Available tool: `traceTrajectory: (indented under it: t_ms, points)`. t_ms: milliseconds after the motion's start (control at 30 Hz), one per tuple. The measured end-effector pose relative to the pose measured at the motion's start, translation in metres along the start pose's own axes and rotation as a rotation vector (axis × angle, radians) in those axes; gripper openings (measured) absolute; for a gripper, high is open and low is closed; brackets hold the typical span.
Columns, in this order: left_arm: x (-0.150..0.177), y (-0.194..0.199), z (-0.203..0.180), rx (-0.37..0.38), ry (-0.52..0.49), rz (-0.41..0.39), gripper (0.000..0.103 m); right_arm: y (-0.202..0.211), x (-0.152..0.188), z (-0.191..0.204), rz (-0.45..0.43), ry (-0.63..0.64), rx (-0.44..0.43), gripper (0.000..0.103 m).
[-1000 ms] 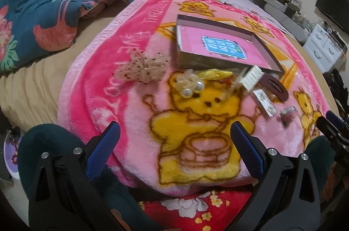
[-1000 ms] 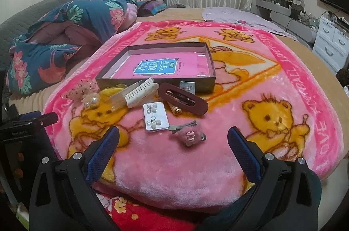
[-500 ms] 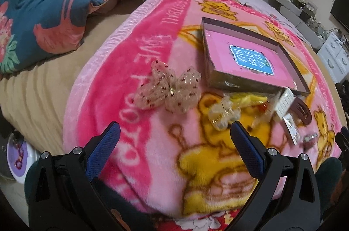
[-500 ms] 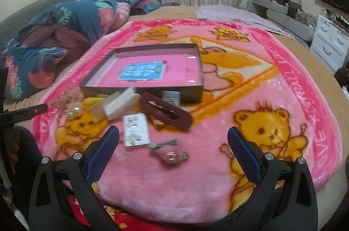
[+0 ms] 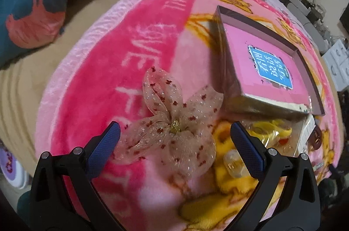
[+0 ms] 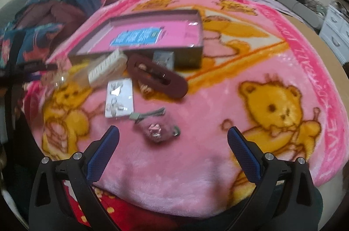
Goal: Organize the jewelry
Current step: 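Grasp the sheer ribbon bow with left tool while right tool grasps the pink fuzzy clip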
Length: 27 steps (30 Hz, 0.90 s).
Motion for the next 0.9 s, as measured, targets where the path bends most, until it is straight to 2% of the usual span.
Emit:
traceTrajectory:
  t_ms: [133, 200, 233, 300, 367, 400, 433, 467, 533, 600, 667, 733, 900]
  points:
    - [0.000, -0.016, 0.004, 0.005, 0.021, 0.044, 0.095, -0.016, 0.002, 0.003, 0.039, 0.049, 0.030, 0.098]
    - [0.002, -0.022, 0.003, 0.013, 0.014, 0.063, 0.094, -0.023, 0.003, 0.002, 0.059, 0.061, 0.032, 0.084]
    - [0.004, -0.023, 0.001, 0.007, -0.001, 0.059, 0.094, -0.026, 0.003, 0.000, 0.069, 0.058, 0.023, 0.071]
    - [0.006, -0.021, -0.004, 0.011, -0.027, 0.047, 0.094, -0.030, 0.004, -0.004, 0.078, 0.042, 0.005, 0.064]
    - [0.005, -0.020, -0.008, 0.013, -0.037, 0.038, 0.092, -0.029, 0.003, -0.005, 0.061, 0.045, -0.010, 0.052]
    - [0.004, -0.020, -0.009, 0.008, -0.045, 0.032, 0.090, -0.028, 0.002, -0.005, 0.054, 0.047, -0.014, 0.048]
    - [0.004, -0.019, -0.011, 0.000, -0.058, 0.022, 0.084, -0.027, 0.001, -0.006, 0.043, 0.046, -0.027, 0.036]
    - [0.004, -0.018, -0.012, -0.009, -0.066, 0.010, 0.076, -0.026, -0.001, -0.008, 0.037, 0.041, -0.033, 0.031]
    - [0.003, -0.016, -0.015, -0.023, -0.082, -0.008, 0.066, -0.025, -0.004, -0.014, 0.021, 0.013, -0.051, 0.031]
    - [0.001, -0.014, -0.016, -0.029, -0.090, -0.024, 0.048, -0.022, -0.006, -0.020, 0.003, -0.017, -0.063, 0.031]
    - [-0.002, -0.009, -0.018, -0.012, -0.100, -0.047, 0.035, -0.016, -0.008, -0.027, -0.023, -0.039, -0.062, 0.031]
    - [-0.004, -0.005, -0.017, 0.000, -0.092, -0.061, 0.031, -0.009, -0.010, -0.035, -0.049, -0.072, -0.064, 0.031]
    - [-0.010, 0.016, -0.019, 0.021, -0.088, -0.118, 0.030, 0.008, -0.015, -0.049, -0.103, -0.104, -0.061, 0.031]
Point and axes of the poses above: each gripper's, at about its wrist camera, not at the fingertips, and y roughly against the way its jaws point, z to its left, x to its underside, the point moved 3 cm from there along -y, roughly the way its jaws point, and after that the axes turned 15 degrees about -x, right-handed, at the moved point
